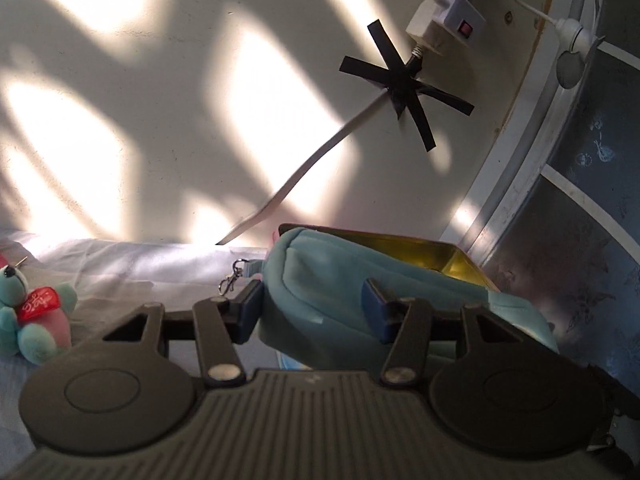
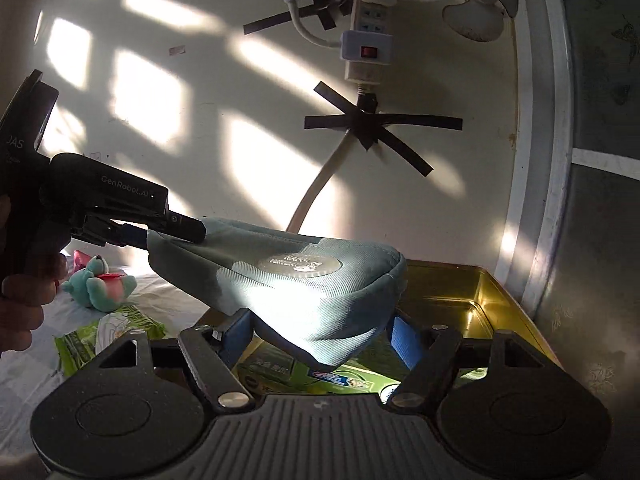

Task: Organize objects
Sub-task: 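Carry the teal pouch into the tin and open both grippers, then withdraw both grippers and move toward the green wet-wipes pack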

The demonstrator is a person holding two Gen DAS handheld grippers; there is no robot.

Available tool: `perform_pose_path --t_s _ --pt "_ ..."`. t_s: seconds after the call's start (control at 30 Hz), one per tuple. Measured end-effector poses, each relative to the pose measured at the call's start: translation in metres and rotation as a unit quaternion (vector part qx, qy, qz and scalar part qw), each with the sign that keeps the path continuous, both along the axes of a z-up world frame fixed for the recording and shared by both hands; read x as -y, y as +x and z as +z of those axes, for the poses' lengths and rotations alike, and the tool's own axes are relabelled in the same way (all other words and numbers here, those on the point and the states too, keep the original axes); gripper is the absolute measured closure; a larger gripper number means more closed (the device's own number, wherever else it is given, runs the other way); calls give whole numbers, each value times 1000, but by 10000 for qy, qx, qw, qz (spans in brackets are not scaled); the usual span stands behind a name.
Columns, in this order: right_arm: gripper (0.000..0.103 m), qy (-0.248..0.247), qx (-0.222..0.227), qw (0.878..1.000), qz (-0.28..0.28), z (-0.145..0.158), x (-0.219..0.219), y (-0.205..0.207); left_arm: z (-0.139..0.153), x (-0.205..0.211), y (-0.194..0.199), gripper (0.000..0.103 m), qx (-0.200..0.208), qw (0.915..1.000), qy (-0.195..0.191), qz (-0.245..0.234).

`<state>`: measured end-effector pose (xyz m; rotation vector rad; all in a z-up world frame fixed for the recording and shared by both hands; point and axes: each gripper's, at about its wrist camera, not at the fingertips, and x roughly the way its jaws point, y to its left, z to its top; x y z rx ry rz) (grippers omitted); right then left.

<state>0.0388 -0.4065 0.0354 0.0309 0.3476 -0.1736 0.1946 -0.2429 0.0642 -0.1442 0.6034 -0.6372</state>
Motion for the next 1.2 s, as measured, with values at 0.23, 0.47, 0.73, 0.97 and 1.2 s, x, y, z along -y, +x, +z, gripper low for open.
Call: perform_pose_path --t_s 0.23,0.47,0.73,0.97,1.2 --pt "33 85 -223 9992 -322 -11 39 28 -9 56 16 54 -35 9986 282 -445" --pt "32 -316 -364 9943 -955 -18 42 44 -14 70 0 52 471 9924 1114 -215" --pt "27 -160 164 9953 -946 -2 12 -5 -12 41 -39 42 950 9836 1526 124" --pt "27 204 537 9948 -843 7 -24 -40 -13 -2 -69 41 892 9840 1493 398" --pt "27 542 642 9936 -754 5 -61 -62 -25 -46 -90 41 722 9832 1541 664"
